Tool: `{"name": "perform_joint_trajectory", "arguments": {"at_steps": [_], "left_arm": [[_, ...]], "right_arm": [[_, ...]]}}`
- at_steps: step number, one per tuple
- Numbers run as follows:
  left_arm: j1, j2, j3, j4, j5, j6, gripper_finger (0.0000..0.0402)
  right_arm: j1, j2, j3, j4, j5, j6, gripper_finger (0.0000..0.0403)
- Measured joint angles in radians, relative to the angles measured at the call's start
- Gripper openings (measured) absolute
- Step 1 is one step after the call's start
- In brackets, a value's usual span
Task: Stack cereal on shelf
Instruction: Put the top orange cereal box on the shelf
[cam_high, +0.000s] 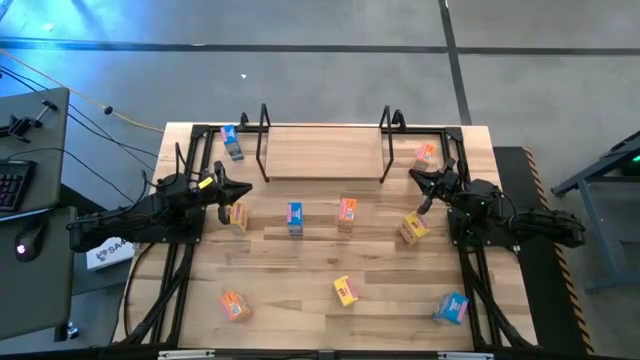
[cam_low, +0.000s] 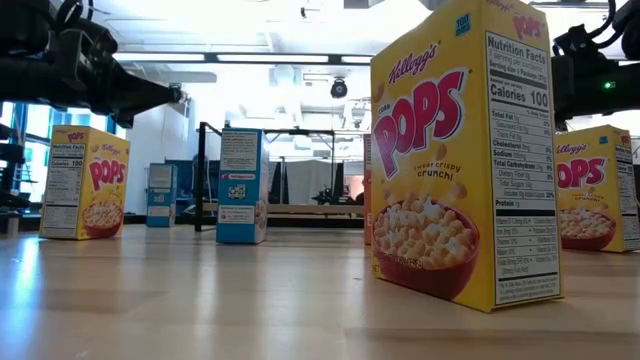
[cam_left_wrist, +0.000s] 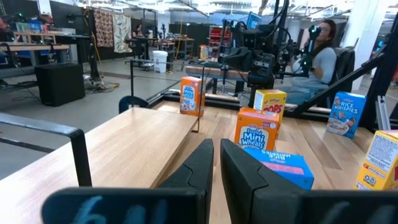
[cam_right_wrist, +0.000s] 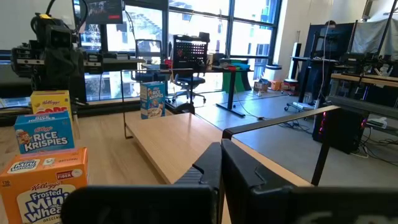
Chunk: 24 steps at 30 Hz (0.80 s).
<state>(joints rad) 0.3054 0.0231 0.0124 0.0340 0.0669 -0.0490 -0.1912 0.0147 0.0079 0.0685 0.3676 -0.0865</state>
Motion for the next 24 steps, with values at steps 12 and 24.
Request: {"name": "perform_joint_trajectory", "arguments": {"at_steps": [12,24], "left_arm": [[0.0,0.0,0.0,0.002,0.0,-0.016,0.0021],[0.003,0.0,0.0,0.101,-0.126,0.072,0.0021]], "right_arm": [[0.0,0.0,0.0,0.002,0.048,-0.136,0.0],[0.0,0.0,0.0,0.113,0.032,0.019,0.0]]}}
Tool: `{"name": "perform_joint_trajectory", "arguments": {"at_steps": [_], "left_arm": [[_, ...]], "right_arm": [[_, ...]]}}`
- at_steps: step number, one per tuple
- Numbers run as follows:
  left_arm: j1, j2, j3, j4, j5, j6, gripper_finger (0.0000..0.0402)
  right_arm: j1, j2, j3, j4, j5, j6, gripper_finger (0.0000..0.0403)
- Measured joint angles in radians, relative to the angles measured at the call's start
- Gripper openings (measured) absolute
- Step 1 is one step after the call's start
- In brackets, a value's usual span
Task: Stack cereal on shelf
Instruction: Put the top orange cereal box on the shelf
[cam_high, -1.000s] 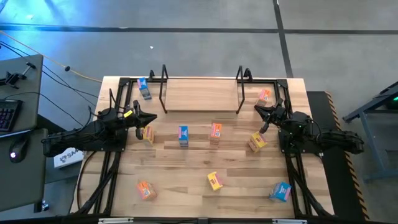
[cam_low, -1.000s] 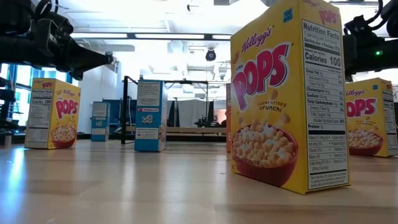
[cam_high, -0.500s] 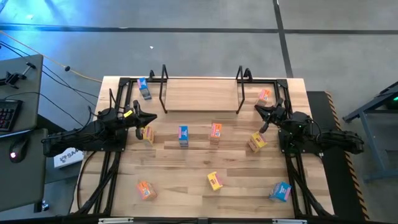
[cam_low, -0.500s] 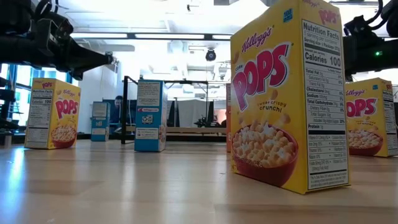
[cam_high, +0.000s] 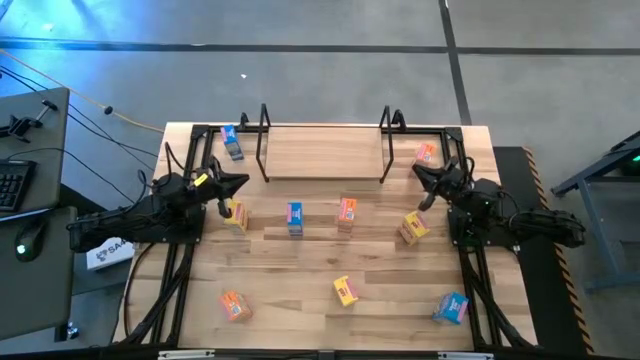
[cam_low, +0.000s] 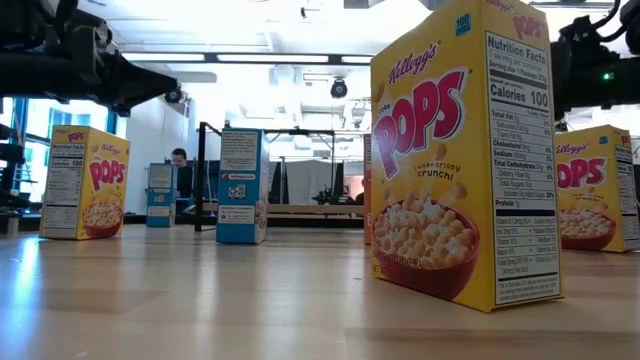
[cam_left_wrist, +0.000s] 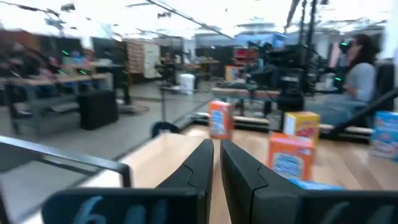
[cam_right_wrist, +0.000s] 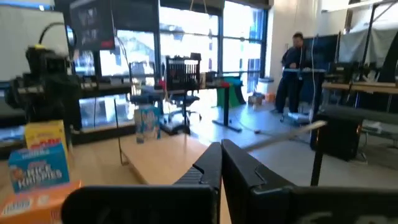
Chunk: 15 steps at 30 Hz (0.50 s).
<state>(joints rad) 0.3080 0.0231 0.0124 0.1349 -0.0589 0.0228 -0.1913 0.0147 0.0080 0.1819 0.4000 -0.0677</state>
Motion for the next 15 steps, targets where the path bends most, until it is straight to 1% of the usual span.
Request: {"name": "perform_joint_trajectory", "arguments": {"at_steps": [5,7,9,12,15], "left_arm": [[0.0,0.0,0.0,0.003,-0.028,-0.027,0.0021],[0.0,0.0,0.0,0.005,-0.054,-0.029,0.0021],[0.0,0.0,0.0,0.02,-0.077,-0.03,0.0021],[0.0,0.0,0.0,0.021,-0.082,-0.029,0.0021],[0.0,0.0,0.0,0.022,-0.089,-0.021,0.0021]], "right_arm": [[0.0,0.0,0.0,0.113,0.018,0.048,0.0],[0.0,-0.001,0.001,0.172,0.039,0.051,0.0],[0.0,0.0,0.01,0.17,0.074,0.052,0.0],[0.0,0.0,0.041,0.165,0.143,0.053,0.0003],[0.0,0.0,0.084,0.089,0.237,0.056,0.0017]]}}
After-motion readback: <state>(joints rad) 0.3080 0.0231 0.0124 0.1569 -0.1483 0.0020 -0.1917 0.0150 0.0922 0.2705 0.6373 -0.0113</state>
